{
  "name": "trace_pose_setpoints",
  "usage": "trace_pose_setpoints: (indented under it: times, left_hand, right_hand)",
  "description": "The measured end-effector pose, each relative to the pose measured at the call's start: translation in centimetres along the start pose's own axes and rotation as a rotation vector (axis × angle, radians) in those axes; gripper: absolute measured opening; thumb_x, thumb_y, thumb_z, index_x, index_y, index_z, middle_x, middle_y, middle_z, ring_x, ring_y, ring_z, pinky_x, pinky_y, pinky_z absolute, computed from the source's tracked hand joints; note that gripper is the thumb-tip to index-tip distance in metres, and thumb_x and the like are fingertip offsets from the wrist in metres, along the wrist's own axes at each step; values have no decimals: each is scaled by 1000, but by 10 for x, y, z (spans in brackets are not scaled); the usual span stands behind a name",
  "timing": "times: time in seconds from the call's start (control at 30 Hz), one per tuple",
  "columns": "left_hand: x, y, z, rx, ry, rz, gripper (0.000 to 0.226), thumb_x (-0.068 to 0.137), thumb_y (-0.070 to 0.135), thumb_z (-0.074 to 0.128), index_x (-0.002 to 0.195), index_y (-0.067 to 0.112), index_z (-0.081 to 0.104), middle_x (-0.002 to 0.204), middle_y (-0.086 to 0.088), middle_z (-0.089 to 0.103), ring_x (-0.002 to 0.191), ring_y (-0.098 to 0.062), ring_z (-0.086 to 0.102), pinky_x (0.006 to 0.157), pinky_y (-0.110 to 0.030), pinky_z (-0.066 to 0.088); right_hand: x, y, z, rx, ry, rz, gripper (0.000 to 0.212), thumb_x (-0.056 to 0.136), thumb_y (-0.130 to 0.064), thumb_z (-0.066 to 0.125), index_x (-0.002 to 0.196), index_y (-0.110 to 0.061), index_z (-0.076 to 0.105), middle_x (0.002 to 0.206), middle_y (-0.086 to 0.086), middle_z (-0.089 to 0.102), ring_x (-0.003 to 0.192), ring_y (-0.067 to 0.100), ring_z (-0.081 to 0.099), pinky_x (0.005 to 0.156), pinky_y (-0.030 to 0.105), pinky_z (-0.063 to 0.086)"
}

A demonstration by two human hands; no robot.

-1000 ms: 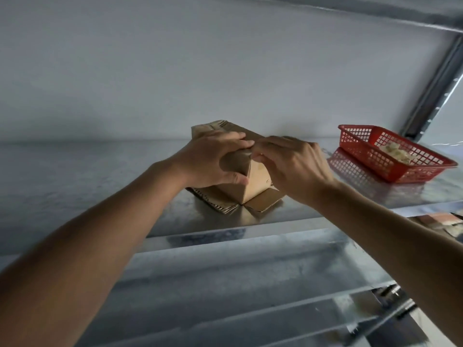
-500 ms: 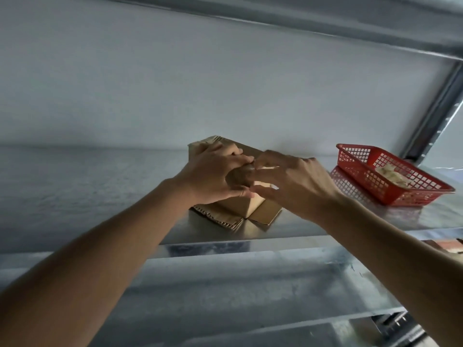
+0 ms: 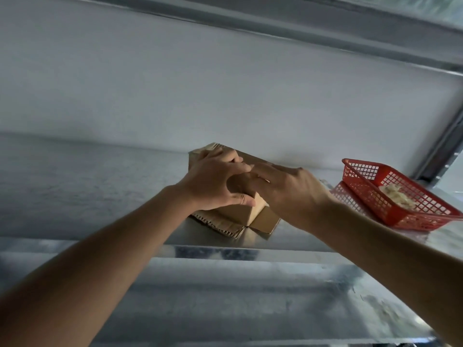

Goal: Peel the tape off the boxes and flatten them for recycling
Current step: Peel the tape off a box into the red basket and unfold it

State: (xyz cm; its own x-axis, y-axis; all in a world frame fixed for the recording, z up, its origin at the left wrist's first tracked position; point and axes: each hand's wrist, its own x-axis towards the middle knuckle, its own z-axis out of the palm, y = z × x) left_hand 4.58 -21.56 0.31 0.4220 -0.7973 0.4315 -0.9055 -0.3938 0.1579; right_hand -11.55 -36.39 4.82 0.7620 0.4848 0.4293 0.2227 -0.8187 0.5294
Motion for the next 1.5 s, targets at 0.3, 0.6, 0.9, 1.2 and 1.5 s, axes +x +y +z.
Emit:
trace_pose_setpoints:
  times: [0.3, 0.6, 0.9, 1.2, 1.5]
  left_hand:
    - [6, -16, -10, -78, -40, 78, 67, 67, 52, 90, 127, 32, 68, 125, 10, 60, 124, -13, 48, 113, -49, 32]
    - [13, -29, -5, -63, -45, 167, 81, 69, 44, 90, 143, 24, 61, 135, -1, 62, 133, -18, 51, 116, -47, 30]
    - [11, -29, -5, -49, -29, 132, 74, 73, 52, 87, 139, 30, 62, 137, 7, 62, 128, -18, 49, 116, -47, 32]
    - [11, -33, -9, -69, -48, 137, 79, 78, 52, 83, 148, 28, 54, 143, 8, 59, 128, -15, 46, 114, -45, 31]
    - [1, -29, -1, 20, -26, 125, 84, 85, 53, 77, 155, 50, 30, 153, 16, 48, 141, -15, 35, 117, -45, 19]
  right_hand:
    - [18, -20, -5, -155, -16, 19, 44, 87, -6, 38, 82, -16, 80, 89, 0, 72, 57, 15, 64, 38, 22, 41]
    - [22, -26, 7, -477, -15, -149, 46, 86, 3, 41, 83, -23, 79, 79, -5, 67, 52, 5, 55, 42, 19, 40]
    - [18, -24, -14, -269, -285, -115, 61, 98, -6, 10, 145, -21, 46, 147, 7, 43, 79, 12, 61, 63, 24, 43]
    - [16, -23, 0, -494, -66, -182, 54, 93, 10, 34, 76, -20, 76, 80, -2, 68, 48, 4, 52, 37, 18, 39]
    - [0, 6, 31, -440, 187, -229, 26, 108, 0, 46, 104, -2, 72, 87, 9, 66, 66, 15, 59, 62, 27, 59]
